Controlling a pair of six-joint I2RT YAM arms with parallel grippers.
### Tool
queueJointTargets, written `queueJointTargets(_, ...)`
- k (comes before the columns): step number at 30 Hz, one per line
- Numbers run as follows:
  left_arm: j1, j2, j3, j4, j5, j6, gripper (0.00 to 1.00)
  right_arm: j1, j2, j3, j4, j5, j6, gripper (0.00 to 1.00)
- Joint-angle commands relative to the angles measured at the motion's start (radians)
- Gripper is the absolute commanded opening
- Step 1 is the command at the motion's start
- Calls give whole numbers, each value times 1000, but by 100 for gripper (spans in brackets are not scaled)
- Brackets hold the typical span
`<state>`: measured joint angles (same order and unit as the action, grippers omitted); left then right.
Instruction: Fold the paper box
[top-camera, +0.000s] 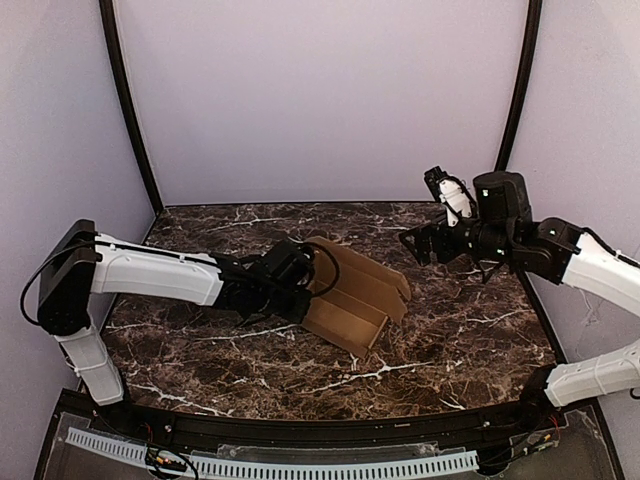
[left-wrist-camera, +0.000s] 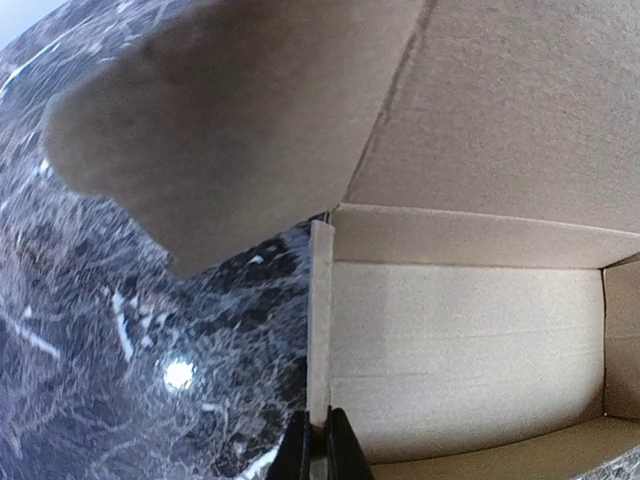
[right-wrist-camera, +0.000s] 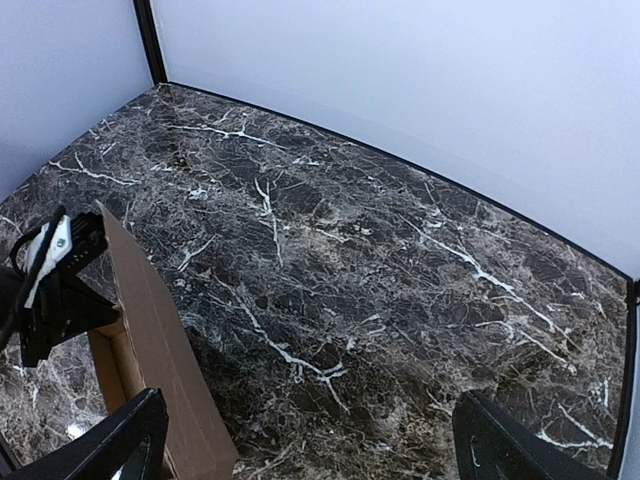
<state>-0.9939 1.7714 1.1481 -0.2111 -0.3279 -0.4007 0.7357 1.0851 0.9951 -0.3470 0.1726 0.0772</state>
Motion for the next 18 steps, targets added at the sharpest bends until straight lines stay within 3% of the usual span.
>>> queueJointTargets(1, 1, -105, -118, 29, -112, -285, 1, -6, 11, -46, 80, -20, 73, 99)
queueJointTargets(9, -19, -160, -231, 28, -179, -500, 0, -6, -1, -203, 245, -165, 66, 97)
queueJointTargets(18, -51, -143, -235, 21, -175, -568, 0, -6, 55, -311, 419, -327, -2, 92)
